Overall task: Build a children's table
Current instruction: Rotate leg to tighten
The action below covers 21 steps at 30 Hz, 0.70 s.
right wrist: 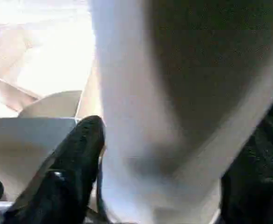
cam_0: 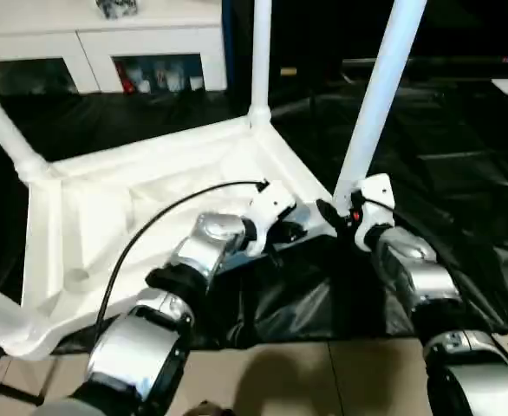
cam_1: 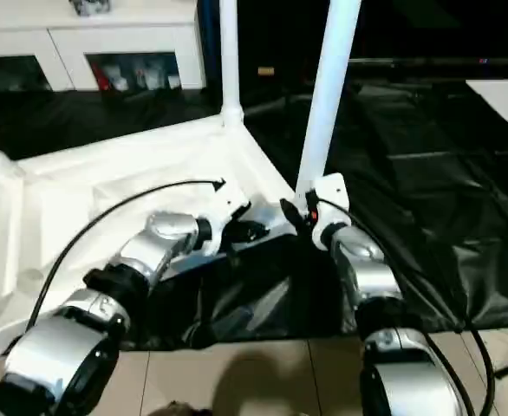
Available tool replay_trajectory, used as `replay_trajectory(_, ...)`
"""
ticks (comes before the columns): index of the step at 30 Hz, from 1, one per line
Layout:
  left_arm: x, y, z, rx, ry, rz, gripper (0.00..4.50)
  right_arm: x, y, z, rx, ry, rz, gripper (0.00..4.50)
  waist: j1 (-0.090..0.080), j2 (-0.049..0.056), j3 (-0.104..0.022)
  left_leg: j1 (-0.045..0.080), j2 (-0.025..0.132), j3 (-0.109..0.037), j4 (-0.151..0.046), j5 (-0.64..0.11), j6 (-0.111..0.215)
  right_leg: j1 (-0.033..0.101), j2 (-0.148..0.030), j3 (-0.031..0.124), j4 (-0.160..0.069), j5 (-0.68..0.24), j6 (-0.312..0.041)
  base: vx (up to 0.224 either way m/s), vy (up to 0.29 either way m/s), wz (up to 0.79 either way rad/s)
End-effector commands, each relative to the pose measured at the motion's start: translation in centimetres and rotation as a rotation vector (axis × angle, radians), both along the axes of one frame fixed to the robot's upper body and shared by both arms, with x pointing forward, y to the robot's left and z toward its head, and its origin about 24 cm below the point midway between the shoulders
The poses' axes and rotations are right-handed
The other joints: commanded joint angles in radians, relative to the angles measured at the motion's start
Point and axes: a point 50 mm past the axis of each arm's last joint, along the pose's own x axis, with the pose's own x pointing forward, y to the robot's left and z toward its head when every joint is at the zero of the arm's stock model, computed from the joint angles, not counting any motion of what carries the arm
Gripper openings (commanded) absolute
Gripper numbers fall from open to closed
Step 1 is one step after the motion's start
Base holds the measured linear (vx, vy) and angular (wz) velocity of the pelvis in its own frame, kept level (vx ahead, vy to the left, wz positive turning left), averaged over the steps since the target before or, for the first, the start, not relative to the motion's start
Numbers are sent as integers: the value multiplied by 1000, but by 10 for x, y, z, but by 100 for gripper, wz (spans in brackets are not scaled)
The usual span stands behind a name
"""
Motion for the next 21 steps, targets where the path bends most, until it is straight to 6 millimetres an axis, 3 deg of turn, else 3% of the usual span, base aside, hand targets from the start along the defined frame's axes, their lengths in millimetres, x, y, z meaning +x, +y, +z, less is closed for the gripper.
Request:
replay_trajectory(1, -4, -28, 20, -77, -63, -109, 0, -15, 31, -29, 15, 138, 124, 373, -3, -9, -64, 28, 147, -78, -83, -184, 40, 39, -135, 77, -63, -73, -257, 0, 0, 0)
replay_trajectory(5, -5, -22, 20, -80, -62, -164, 0, -14, 31, -21, 17, 89, 213, 394, -2, -11, -66, 25, 144, -77, -79, -163, 46, 42, -138, 77, -57, -30, -265, 0, 0, 0)
replay_trajectory(7, -6, -17, 20, -77, -58, -189, 0, -19, 34, -17, 29, 55, 331, 394, 1, -11, -68, 21, 144, -75, -74, -135, 69, 45, -138, 74, -52, 7, -269, 0, 0, 0)
replay_trajectory(8, -6, -13, 19, -74, -54, -213, 0, -24, 34, -14, 36, 39, 410, 394, 4, -14, -69, 18, 145, -74, -71, -115, 97, 46, -137, 73, -46, 39, -272, 0, 0, 0)
replay_trajectory(11, -8, -5, 19, -67, -43, -270, 0, -35, 33, -10, 51, 22, 572, 394, 12, -14, -69, 16, 149, -75, -69, -116, 133, 46, -137, 71, -45, 42, -269, 0, 0, 0)
replay_trajectory(12, -9, -3, 19, -64, -40, -288, 0, -39, 31, -10, 53, 22, 608, 394, 12, -14, -69, 16, 149, -75, -69, -116, 133, 46, -137, 71, -45, 42, -269, 0, 0, 0)
replay_trajectory(14, -10, 3, 18, -55, -34, -316, 0, -46, 27, -8, 61, 29, 683, 394, 14, -14, -63, 20, 150, -75, -74, -177, 106, 42, -137, 73, -60, -78, -259, 0, 0, 0)
replay_trajectory(16, -10, 6, 18, -49, -28, -333, 0, -51, 23, -7, 73, 41, 738, 380, 18, -14, -61, 25, 153, -76, -77, -194, 87, 39, -136, 75, -66, -127, -250, 0, 0, 0)
replay_trajectory(21, -15, 16, 19, -50, 12, -438, 0, -70, 11, -5, 72, 102, 909, 342, 30, -10, -64, 31, 156, -75, -81, -188, 65, 35, -135, 76, -60, -90, -254, 0, 0, 0)
